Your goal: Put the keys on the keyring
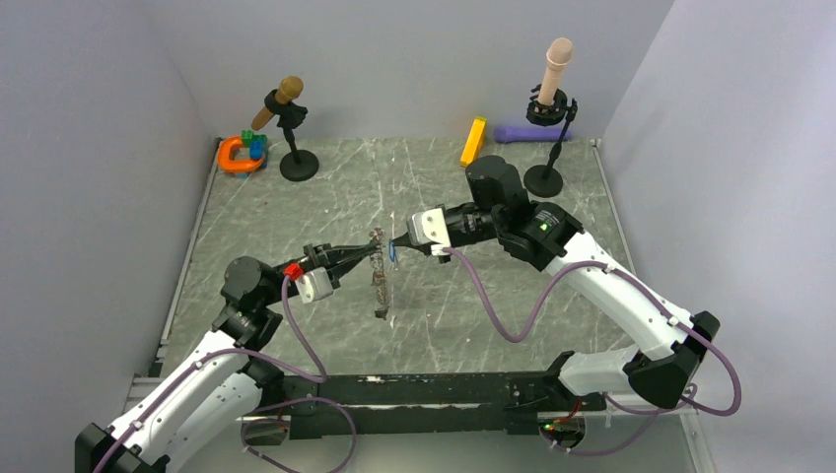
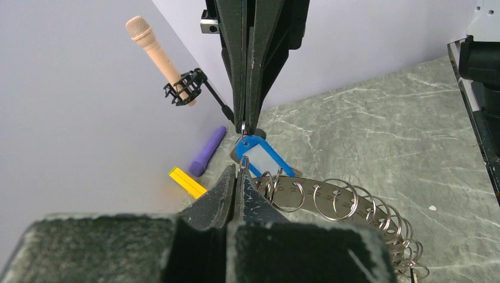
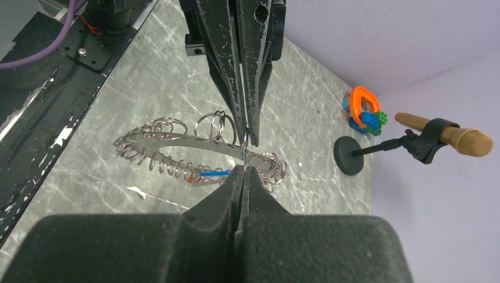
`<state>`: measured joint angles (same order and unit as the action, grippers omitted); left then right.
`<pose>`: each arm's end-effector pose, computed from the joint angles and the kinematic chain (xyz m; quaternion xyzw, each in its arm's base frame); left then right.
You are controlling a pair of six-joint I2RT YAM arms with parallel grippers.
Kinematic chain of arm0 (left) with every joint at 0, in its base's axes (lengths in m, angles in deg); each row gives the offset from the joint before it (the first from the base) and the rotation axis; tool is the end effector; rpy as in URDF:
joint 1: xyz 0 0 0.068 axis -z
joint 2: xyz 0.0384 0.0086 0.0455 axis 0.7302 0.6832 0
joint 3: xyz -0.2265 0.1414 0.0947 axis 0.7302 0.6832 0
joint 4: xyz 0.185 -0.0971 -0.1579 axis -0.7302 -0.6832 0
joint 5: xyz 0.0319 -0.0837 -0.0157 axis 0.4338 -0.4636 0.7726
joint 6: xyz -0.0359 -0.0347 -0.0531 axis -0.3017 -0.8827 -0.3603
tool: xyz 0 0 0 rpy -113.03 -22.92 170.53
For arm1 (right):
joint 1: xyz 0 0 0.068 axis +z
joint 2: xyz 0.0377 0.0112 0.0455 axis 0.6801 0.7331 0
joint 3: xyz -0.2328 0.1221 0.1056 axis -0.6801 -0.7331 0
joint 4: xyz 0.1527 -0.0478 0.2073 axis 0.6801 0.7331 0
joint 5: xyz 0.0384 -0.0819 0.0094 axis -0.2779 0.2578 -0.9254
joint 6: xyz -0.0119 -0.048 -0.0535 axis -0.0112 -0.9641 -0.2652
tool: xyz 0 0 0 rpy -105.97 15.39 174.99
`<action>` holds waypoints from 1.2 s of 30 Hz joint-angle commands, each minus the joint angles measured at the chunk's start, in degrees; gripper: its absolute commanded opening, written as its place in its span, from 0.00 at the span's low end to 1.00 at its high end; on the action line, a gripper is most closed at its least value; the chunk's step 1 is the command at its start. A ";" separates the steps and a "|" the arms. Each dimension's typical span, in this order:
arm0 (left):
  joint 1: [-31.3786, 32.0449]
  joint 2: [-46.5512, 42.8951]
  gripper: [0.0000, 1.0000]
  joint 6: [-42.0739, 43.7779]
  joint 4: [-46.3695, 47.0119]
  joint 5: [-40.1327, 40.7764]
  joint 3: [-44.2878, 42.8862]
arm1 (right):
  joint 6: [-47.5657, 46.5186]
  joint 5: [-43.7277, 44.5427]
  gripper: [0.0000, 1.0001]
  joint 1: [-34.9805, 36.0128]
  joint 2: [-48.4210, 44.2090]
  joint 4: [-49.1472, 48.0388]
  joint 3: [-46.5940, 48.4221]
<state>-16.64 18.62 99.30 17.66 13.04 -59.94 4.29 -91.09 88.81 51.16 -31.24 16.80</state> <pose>0.1262 -0.1210 0.3371 0.4916 0.3669 -0.2841 0.7369 0.1669 0.2346 0.4170 -0.7281 0.3467 0.2940 0.5130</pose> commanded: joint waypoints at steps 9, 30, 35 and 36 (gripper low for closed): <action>0.30 -0.94 0.00 -1.08 6.25 -0.73 -0.09 | 2.71 -1.81 0.00 0.16 -0.88 -4.10 -1.00; 0.28 -0.53 0.00 -1.69 6.40 0.71 -0.04 | 2.94 -3.31 0.00 0.36 -0.29 -4.77 -0.77; 0.30 -0.67 0.00 -1.78 6.60 0.64 0.00 | 2.28 -2.88 0.00 0.66 0.41 -4.39 -0.23; 0.27 -0.69 0.00 -1.87 6.61 0.64 -0.04 | 2.09 -2.71 0.00 0.62 0.49 -4.29 -0.13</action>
<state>-16.64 18.33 97.81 19.34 13.28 -59.63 6.73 -92.62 89.07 51.33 -33.82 15.73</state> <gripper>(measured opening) 0.014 0.009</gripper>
